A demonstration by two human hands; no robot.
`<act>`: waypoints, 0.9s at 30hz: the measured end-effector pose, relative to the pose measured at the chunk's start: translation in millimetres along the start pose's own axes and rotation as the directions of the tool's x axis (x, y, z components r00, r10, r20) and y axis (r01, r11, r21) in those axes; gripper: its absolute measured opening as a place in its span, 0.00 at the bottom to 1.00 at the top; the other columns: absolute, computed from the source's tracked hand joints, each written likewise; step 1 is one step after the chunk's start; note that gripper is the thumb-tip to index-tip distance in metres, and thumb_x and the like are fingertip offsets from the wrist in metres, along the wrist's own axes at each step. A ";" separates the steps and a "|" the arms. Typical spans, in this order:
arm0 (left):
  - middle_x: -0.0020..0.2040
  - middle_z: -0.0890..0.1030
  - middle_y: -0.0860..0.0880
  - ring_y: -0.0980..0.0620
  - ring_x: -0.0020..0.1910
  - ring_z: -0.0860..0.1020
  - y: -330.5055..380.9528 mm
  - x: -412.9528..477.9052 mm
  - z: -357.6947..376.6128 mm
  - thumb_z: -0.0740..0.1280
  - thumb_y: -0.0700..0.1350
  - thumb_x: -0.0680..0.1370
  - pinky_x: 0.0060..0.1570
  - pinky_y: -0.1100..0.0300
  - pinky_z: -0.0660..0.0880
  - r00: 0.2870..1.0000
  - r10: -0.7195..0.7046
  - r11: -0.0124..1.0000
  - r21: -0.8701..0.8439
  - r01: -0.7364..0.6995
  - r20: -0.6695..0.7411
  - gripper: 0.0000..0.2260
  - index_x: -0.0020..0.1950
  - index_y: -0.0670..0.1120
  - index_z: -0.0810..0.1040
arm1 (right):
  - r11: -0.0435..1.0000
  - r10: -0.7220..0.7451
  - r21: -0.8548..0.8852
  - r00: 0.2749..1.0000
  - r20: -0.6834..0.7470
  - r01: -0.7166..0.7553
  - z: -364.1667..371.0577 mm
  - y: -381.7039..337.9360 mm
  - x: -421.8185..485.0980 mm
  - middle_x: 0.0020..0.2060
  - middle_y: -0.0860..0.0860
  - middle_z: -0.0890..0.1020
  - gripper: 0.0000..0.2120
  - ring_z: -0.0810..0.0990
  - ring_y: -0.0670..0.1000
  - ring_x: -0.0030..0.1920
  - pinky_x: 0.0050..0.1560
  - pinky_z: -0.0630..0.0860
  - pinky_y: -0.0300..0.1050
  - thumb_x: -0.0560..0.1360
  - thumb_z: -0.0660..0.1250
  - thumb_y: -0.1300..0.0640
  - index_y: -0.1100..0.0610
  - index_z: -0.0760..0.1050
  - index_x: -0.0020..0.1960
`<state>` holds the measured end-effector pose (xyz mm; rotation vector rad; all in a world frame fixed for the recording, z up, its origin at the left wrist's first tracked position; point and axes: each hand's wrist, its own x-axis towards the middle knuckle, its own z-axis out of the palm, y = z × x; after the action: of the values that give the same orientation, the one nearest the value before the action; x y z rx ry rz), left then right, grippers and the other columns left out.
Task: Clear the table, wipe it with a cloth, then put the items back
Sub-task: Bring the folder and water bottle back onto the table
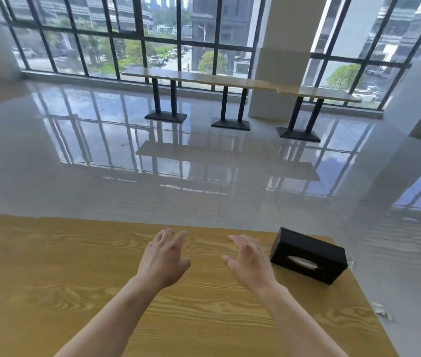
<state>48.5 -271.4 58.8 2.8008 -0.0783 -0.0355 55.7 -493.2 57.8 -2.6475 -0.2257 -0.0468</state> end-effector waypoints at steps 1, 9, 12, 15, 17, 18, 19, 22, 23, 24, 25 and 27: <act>0.76 0.64 0.46 0.47 0.76 0.60 -16.8 -9.7 -8.0 0.64 0.54 0.77 0.71 0.51 0.66 1.000 -0.012 1.000 -0.002 0.012 -0.009 0.31 0.78 0.52 0.60 | 1.000 -0.009 -0.002 1.000 0.004 0.009 5.6 -18.1 -2.4 0.68 0.50 0.75 0.27 0.69 0.52 0.70 0.68 0.67 0.44 0.78 0.68 0.47 0.52 0.68 0.74; 0.76 0.64 0.45 0.46 0.76 0.60 -155.8 -81.0 -65.3 0.63 0.54 0.77 0.71 0.50 0.65 0.994 -0.096 0.995 0.006 0.097 -0.049 0.31 0.79 0.52 0.60 | 0.997 -0.078 -0.006 0.997 0.019 0.078 56.3 -162.8 -15.0 0.67 0.50 0.75 0.26 0.70 0.52 0.69 0.64 0.69 0.44 0.77 0.69 0.47 0.52 0.70 0.73; 0.76 0.65 0.45 0.46 0.75 0.61 -195.3 -100.6 -81.0 0.63 0.54 0.77 0.70 0.51 0.66 0.990 -0.129 0.992 0.003 0.129 -0.059 0.30 0.78 0.52 0.60 | 0.995 -0.099 0.004 0.994 0.039 0.099 74.0 -204.9 -17.2 0.66 0.51 0.76 0.26 0.71 0.53 0.68 0.65 0.68 0.45 0.77 0.69 0.47 0.52 0.70 0.72; 0.76 0.64 0.45 0.45 0.76 0.60 -227.5 -113.9 -92.7 0.64 0.55 0.78 0.70 0.50 0.66 0.983 -0.167 0.986 -0.004 0.167 -0.080 0.31 0.79 0.52 0.59 | 0.990 -0.140 0.010 0.988 0.060 0.140 89.7 -238.0 -15.8 0.66 0.51 0.77 0.26 0.73 0.52 0.68 0.65 0.70 0.45 0.77 0.70 0.47 0.53 0.71 0.72; 0.76 0.64 0.44 0.45 0.76 0.60 -247.0 -120.4 -99.5 0.64 0.55 0.78 0.70 0.49 0.66 0.974 -0.203 0.979 -0.013 0.203 -0.096 0.31 0.79 0.52 0.59 | 0.985 -0.171 0.017 0.982 0.080 0.170 99.9 -255.8 -11.9 0.66 0.52 0.77 0.25 0.73 0.52 0.68 0.66 0.69 0.44 0.77 0.70 0.48 0.53 0.71 0.72; 0.76 0.63 0.44 0.45 0.76 0.60 -256.3 -123.1 -102.9 0.64 0.55 0.78 0.70 0.49 0.66 0.969 -0.223 0.975 -0.018 0.223 -0.105 0.31 0.79 0.52 0.59 | 0.982 -0.188 0.024 0.978 0.093 0.186 104.6 -264.0 -9.5 0.66 0.52 0.77 0.25 0.73 0.52 0.68 0.66 0.69 0.44 0.77 0.69 0.48 0.53 0.71 0.72; 0.76 0.63 0.44 0.45 0.76 0.60 -265.3 -125.4 -106.3 0.64 0.55 0.78 0.71 0.50 0.66 0.963 -0.244 0.970 -0.020 0.243 -0.115 0.31 0.79 0.52 0.59 | 0.979 -0.206 0.032 0.973 0.106 0.203 109.3 -271.8 -6.6 0.66 0.52 0.77 0.25 0.73 0.52 0.68 0.65 0.70 0.45 0.77 0.69 0.48 0.53 0.71 0.72; 0.76 0.64 0.44 0.45 0.76 0.61 -291.1 -130.3 -114.9 0.64 0.55 0.78 0.71 0.50 0.65 0.943 -0.300 0.953 -0.005 0.303 -0.143 0.31 0.79 0.52 0.59 | 0.961 -0.276 0.037 0.952 0.133 0.274 126.5 -292.6 7.9 0.66 0.53 0.77 0.26 0.74 0.54 0.67 0.66 0.71 0.46 0.77 0.70 0.48 0.54 0.71 0.72; 0.76 0.64 0.44 0.45 0.75 0.61 -299.0 -131.6 -117.3 0.64 0.55 0.78 0.71 0.50 0.65 0.935 -0.321 0.946 0.001 0.325 -0.152 0.31 0.79 0.52 0.60 | 0.955 -0.297 0.047 0.944 0.142 0.293 132.4 -299.8 13.4 0.66 0.53 0.78 0.26 0.74 0.54 0.67 0.66 0.72 0.46 0.77 0.70 0.48 0.55 0.71 0.72; 0.75 0.65 0.44 0.45 0.75 0.61 -306.6 -132.6 -119.6 0.64 0.55 0.77 0.71 0.50 0.65 0.926 -0.339 0.939 0.008 0.345 -0.165 0.31 0.79 0.51 0.60 | 0.948 -0.318 0.055 0.937 0.147 0.314 138.1 -307.3 19.2 0.66 0.53 0.78 0.26 0.74 0.54 0.67 0.66 0.72 0.46 0.77 0.70 0.48 0.55 0.71 0.72; 0.75 0.65 0.44 0.44 0.75 0.62 -314.0 -133.7 -121.9 0.65 0.55 0.77 0.70 0.49 0.66 0.918 -0.353 0.932 0.014 0.362 -0.178 0.31 0.78 0.51 0.61 | 0.941 -0.340 0.060 0.928 0.151 0.334 143.8 -314.8 24.6 0.66 0.53 0.78 0.26 0.74 0.54 0.67 0.65 0.72 0.46 0.77 0.70 0.49 0.55 0.71 0.72; 0.74 0.66 0.43 0.43 0.74 0.63 -329.0 -135.3 -126.9 0.65 0.55 0.77 0.70 0.48 0.66 0.904 -0.378 0.921 0.019 0.390 -0.200 0.30 0.78 0.51 0.62 | 0.924 -0.382 0.065 0.910 0.159 0.377 154.3 -330.9 35.9 0.65 0.53 0.78 0.26 0.74 0.53 0.66 0.65 0.71 0.45 0.77 0.70 0.49 0.55 0.71 0.72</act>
<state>-65.8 88.4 70.7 2.8156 0.5297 0.1457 34.6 -127.4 76.4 -2.5360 -0.7909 0.0553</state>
